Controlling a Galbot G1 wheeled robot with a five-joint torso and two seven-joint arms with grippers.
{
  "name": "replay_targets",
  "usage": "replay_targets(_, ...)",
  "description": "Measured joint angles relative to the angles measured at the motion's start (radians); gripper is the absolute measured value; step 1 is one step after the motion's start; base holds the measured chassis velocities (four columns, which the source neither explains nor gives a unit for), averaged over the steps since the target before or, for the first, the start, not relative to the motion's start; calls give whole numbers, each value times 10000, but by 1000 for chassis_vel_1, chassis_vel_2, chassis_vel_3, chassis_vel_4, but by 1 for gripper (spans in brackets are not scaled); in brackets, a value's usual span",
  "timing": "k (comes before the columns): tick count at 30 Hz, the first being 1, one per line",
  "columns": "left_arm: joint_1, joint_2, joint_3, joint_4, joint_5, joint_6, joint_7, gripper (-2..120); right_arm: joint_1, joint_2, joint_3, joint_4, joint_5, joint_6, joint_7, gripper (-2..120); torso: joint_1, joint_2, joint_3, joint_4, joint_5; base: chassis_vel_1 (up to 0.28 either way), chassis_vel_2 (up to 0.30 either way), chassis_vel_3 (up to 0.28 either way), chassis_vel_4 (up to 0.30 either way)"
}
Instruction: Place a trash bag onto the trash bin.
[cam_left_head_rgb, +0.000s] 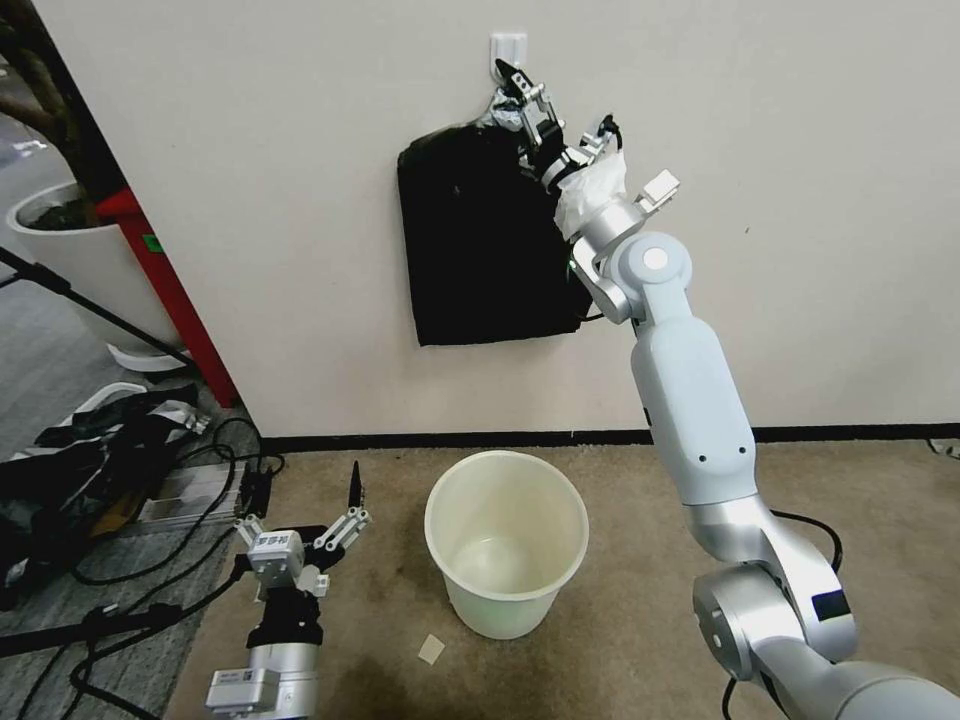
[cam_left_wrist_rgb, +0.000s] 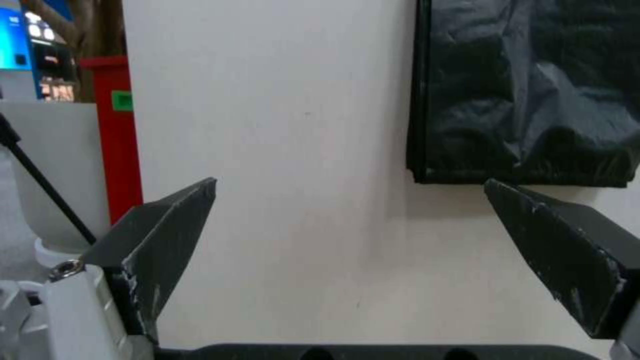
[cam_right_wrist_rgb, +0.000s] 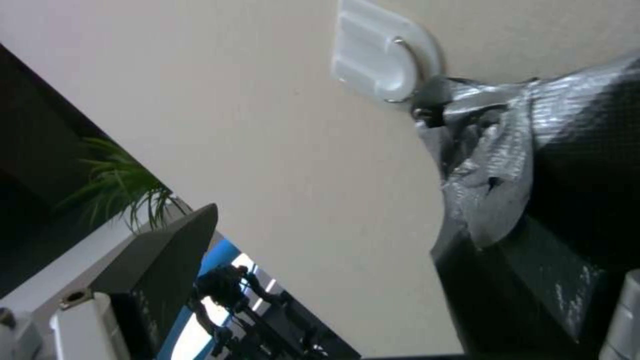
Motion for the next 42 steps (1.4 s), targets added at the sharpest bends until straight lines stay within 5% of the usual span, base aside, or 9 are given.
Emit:
replay_targets(8, 70, -114, 50, -147, 68, 0, -9, 100, 135, -25, -61, -210, -119, -41, -72, 88, 1, 0, 0, 0, 0, 0, 0, 0, 0)
replay_targets(32, 37, -196, 413, 154, 532, -87, -28, 100, 585, -66, -20, -1372, -347, -107, -280, 0, -1, 1, 0, 0, 0, 0, 0, 0, 0)
replay_targets(42, 33, -230, 440, 143, 519, -85, -40, 100, 276, -247, -158, -980, -505, -97, -451, 0, -1, 1, 0, 0, 0, 0, 0, 0, 0)
